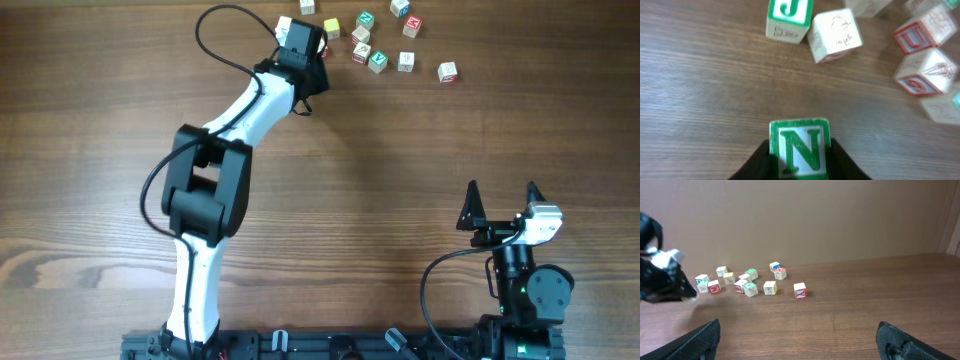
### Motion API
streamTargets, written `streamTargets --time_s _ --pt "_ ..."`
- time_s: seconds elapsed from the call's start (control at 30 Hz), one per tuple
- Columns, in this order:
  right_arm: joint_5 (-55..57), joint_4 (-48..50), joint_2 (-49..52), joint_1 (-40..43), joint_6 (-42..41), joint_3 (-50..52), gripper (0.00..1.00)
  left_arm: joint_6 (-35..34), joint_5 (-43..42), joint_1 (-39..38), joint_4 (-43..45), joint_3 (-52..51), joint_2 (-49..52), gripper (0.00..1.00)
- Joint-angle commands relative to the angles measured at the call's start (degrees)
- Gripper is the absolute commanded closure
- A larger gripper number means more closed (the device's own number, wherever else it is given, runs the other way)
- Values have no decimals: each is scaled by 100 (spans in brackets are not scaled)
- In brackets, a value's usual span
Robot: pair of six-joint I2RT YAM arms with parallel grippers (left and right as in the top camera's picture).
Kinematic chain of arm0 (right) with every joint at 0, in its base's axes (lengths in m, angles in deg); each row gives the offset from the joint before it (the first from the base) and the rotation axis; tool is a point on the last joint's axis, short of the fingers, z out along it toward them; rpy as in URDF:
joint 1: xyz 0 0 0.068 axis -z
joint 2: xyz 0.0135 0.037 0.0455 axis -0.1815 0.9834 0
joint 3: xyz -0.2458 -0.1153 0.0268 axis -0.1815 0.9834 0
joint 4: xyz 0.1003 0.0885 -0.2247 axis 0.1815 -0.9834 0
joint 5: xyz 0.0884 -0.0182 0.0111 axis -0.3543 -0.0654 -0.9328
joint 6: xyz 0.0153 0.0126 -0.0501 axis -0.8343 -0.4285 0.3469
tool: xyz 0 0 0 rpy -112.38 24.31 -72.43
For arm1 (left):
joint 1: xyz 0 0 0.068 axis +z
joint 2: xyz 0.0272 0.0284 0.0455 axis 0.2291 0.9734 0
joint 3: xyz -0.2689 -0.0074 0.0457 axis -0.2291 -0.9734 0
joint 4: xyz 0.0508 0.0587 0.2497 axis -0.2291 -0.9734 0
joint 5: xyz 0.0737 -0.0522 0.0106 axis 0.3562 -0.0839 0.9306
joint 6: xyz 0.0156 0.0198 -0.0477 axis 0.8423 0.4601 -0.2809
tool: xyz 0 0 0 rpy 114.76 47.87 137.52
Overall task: Form a tower
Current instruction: 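Close the left gripper on the green-lettered N block, then carry the N block rightward to open table space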
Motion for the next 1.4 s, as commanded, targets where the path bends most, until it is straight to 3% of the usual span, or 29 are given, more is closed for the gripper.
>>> streamTargets --time_s 0.0,0.17,0.3,0.47,0.63,0.73,0.87,1.37 --pt "55 28 -35 28 105 7 0 2 -11 -413 -599 7 -846 76" --pt "55 28 -35 28 103 7 0 -57 7 -1467 -1014 -35 -800 74" --pt "55 28 -35 28 103 7 0 -68 142 -2245 -398 -37 -549 71" --pt "55 28 -35 28 103 7 0 -470 142 -2671 17 -37 -74 70" --pt "55 28 -35 28 105 7 0 -470 118 -2771 17 -37 210 67" --pt "55 28 -35 28 105 7 0 -1095 122 -2774 20 -37 223 67" --pt "55 28 -35 28 103 7 0 -1687 118 -2774 168 -37 317 60" --pt "55 28 -35 28 103 7 0 -1641 133 -2916 238 -37 319 51"
